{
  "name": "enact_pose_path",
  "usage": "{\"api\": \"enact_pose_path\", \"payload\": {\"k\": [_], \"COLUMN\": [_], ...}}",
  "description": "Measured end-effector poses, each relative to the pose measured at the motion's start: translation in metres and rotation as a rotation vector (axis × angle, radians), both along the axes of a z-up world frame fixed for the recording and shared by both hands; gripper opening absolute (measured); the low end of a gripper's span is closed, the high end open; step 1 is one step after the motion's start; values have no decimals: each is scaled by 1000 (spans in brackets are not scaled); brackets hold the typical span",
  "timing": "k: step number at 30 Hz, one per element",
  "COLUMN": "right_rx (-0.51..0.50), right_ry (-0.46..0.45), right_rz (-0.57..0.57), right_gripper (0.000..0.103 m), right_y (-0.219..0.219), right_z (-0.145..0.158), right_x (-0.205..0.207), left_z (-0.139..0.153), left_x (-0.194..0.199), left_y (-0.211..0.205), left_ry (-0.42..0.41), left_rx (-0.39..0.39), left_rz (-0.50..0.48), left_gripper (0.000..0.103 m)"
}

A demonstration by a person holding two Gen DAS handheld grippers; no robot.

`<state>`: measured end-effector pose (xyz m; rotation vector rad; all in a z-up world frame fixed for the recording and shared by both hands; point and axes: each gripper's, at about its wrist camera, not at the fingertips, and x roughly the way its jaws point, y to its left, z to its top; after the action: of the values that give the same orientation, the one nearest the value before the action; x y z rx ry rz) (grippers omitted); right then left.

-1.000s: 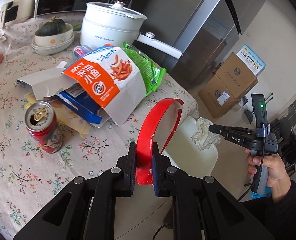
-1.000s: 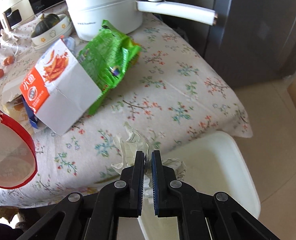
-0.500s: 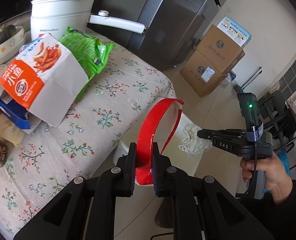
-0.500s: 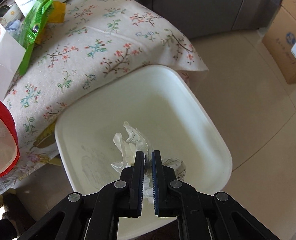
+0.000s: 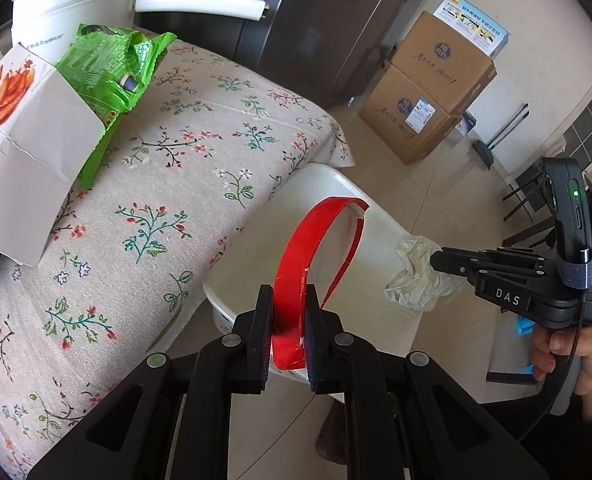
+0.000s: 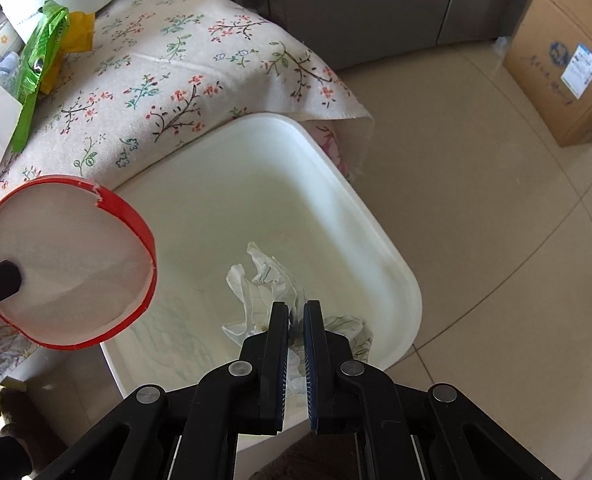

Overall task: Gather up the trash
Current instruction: 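Carry the lid and tissue over the white bin and open both tools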

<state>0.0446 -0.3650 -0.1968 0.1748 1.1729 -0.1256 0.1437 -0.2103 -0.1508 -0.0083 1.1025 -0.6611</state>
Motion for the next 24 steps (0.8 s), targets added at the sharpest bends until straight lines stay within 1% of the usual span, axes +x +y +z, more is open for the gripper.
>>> {"api": "enact_pose_path", "payload": {"k": [1,2,3,4,5,6,8,14,18,24], "right_rx": [0,1,2,2,3,4,4,7,10,0], "right_ry": [0,1,2,2,3,3,0,-13,-19,-18], "right_rz": [0,-1,-3,-6,-9,-10,-13,-12,-10,-3], "right_gripper": [6,6,6,6,6,6,6,7,7,9], "right_y": [-1,-1,-2,-3,-3,-3,-3,3,8,18], "right_z": [0,-1,-1,-2,-2,-2,-1,5,7,8], "right_x": [0,0,0,0,0,0,0,2,6,13], "left_z": [1,2,5,8,11,16,23,43,53,64], "left_x": [1,2,2,1,0,-3,-6,-15,-19,-23], "left_y": [1,2,4,7,10,16,25,61,91,134], "left_ry": [-4,-9,-18,-31,-46,-61,-88,-138,-136,-137], "left_rx": [2,4,9,19,28,35,57,108,109,99], "left_rz": [4,4,4,7,14,23,44,97,154,226], "left_gripper": [16,18,27,33,47,58,66,73,77,78]}}
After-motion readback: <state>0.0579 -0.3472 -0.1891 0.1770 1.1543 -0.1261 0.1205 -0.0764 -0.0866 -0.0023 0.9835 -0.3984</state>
